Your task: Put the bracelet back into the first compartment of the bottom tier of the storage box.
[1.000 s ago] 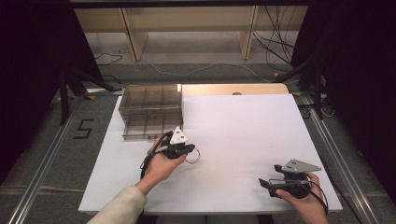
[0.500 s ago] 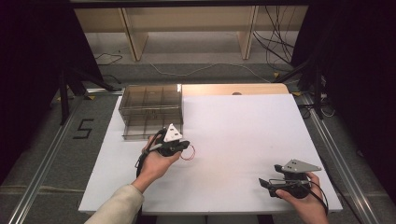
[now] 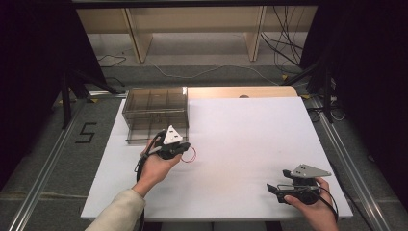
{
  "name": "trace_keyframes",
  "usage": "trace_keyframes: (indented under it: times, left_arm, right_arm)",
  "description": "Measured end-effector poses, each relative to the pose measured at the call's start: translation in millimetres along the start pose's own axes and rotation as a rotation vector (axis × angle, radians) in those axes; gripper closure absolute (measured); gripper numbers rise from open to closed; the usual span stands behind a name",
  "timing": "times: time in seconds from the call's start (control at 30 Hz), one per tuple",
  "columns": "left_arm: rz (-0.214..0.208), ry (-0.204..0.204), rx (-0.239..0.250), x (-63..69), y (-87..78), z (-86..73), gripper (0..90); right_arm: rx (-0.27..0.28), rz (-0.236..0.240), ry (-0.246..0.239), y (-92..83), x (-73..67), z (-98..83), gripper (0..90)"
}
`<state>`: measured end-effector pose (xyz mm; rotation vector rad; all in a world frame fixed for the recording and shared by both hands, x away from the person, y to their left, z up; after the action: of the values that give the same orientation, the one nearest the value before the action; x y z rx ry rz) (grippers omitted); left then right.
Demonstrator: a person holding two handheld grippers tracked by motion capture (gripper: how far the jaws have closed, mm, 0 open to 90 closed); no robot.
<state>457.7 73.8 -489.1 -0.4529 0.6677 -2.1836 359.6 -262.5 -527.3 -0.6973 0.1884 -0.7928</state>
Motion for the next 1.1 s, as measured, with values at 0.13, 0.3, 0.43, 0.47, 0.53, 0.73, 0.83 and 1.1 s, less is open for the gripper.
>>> trace_keyframes:
  times: [0.13, 0.3, 0.43, 0.47, 0.53, 0.73, 0.83, 1.1]
  left_arm:
    - [0.011, -0.004, 0.002, -4.5, -2.3, 0.4, 89.6]
    - [0.023, -0.012, 0.002, -9.9, -4.4, -0.2, 89.6]
    - [0.031, -0.018, 0.010, -13.3, -6.8, 0.8, 89.6]
    - [0.032, -0.018, 0.011, -14.4, -7.6, 1.0, 89.6]
    - [0.039, -0.021, 0.016, -16.6, -8.9, 1.6, 89.6]
    - [0.058, -0.031, 0.018, -24.2, -12.7, 1.4, 89.6]
    - [0.064, -0.038, 0.019, -27.0, -13.7, 1.1, 89.6]
    - [0.077, -0.046, 0.012, -33.3, -14.4, -1.4, 89.6]
  right_arm:
    - [0.006, -0.002, 0.005, -0.2, 0.3, 0.3, 17.9]
    - [0.005, 0.000, 0.006, 0.0, 0.0, 0.2, 17.9]
    - [0.005, 0.000, 0.006, 0.0, 0.0, 0.2, 17.9]
    - [0.005, -0.001, 0.007, 0.0, 0.0, 0.3, 17.9]
    - [0.005, 0.000, 0.005, 0.0, -0.1, 0.3, 17.9]
    - [0.002, 0.001, 0.005, -0.3, -0.5, 0.2, 17.9]
    - [0.002, 0.002, 0.002, -0.2, -0.5, 0.1, 17.9]
    - [0.005, 0.001, 0.004, -0.1, -0.5, 0.7, 17.8]
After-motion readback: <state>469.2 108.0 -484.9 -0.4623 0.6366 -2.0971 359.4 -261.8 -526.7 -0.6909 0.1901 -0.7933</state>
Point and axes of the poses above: each handheld gripper's, and its own axes: y roughly forward along the jaws, z roughly out of its top, x roughly to its right, the point moved 8 cm from there along y, roughly forward along the jaws, and after that the axes turned 11 degrees about -y, right-handed, at the moved point
